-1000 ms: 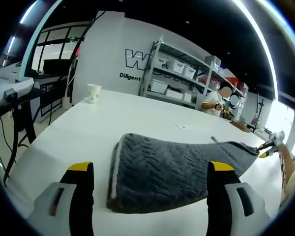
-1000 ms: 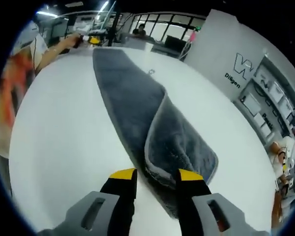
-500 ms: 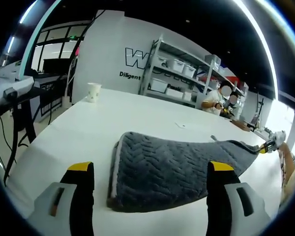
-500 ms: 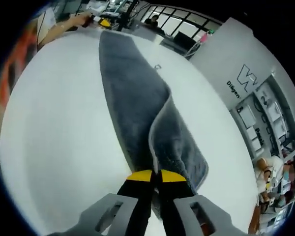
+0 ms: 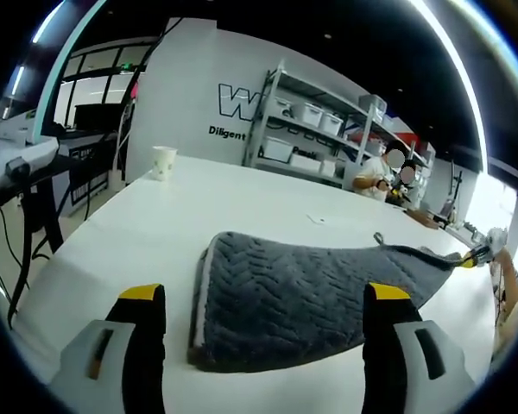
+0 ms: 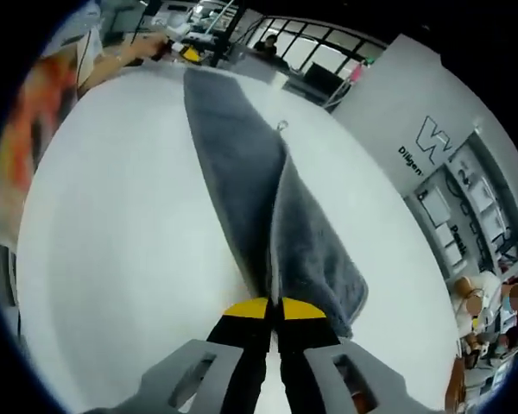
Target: Open the folded towel by lifting each exposed corner and separating the folded layers until the towel lies flat within the target outline without major curled edges
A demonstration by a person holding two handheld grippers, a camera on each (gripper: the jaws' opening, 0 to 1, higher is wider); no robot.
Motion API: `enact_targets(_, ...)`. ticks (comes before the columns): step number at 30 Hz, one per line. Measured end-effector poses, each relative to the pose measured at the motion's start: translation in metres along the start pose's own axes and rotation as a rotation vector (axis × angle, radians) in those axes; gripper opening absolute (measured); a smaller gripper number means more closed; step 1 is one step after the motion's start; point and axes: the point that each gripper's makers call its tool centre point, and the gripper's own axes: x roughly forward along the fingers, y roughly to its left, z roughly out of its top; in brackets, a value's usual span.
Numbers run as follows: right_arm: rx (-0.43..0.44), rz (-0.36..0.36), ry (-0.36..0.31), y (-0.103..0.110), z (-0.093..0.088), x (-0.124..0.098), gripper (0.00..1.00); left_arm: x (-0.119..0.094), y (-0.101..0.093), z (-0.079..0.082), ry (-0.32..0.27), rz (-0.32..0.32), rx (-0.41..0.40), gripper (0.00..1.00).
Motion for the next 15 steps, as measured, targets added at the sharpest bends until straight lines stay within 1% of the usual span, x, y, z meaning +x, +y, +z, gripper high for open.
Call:
enact_targets(7,0.048,0.006,-0.061,0.005,0.006,-0.026,0.00,0.001,0.002,-0.003,0.018,0.010,0.006,0.94)
enact_targets(12,0.070,0.021,-0.052,0.016,0.000,-0.035,0.00,0.001,-0.001,-0.004,0.019,0.008,0.007,0.94)
enact_targets(15,0.087,0.050,-0.047,0.027,-0.004,-0.037,0.00,0.001,-0.001,-0.005,0.023,0.009,0.009,0.94)
